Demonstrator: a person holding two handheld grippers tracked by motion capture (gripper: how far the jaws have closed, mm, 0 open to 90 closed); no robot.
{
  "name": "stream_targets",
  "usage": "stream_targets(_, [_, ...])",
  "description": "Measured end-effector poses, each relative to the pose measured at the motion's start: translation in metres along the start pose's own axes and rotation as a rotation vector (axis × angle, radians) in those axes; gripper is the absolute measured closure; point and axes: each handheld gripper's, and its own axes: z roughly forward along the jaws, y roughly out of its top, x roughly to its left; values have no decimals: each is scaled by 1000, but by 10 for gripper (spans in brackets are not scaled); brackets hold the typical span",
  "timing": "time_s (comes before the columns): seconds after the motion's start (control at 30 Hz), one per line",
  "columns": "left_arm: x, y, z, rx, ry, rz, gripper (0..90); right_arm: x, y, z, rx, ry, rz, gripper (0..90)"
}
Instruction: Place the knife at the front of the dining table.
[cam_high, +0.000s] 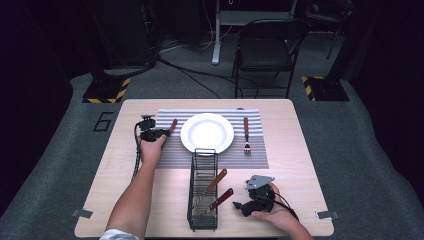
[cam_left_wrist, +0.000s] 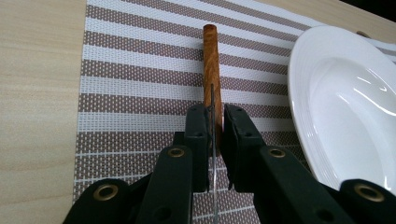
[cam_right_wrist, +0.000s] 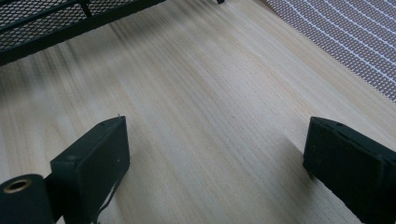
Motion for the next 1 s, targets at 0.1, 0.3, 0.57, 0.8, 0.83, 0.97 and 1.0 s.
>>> stream_targets(0.1, [-1, 0, 1, -6, 12, -13, 806, 0, 0, 0, 0, 0, 0, 63])
stream_targets(0.3, [-1, -3, 5, -6, 18, -49, 806, 0, 0, 0, 0, 0, 0, 63])
stream_targets(0.57, [-3, -7, 12, -2, 14, -78, 806, 0, 0, 0, 0, 0, 0, 63])
stream_targets(0.8, [-1, -6, 10, -5, 17, -50, 800, 0, 0, 0, 0, 0, -2, 63])
stream_targets(0.83, [-2, -6, 9, -8, 21, -57, 794, 0, 0, 0, 0, 0, -3, 63])
stream_targets(0.97, [0, -5, 7, 1, 34, -36, 791, 0, 0, 0, 0, 1, -1, 63])
stream_targets(1.0, [1, -5, 7, 6, 36, -28, 792, 0, 0, 0, 0, 0, -3, 63])
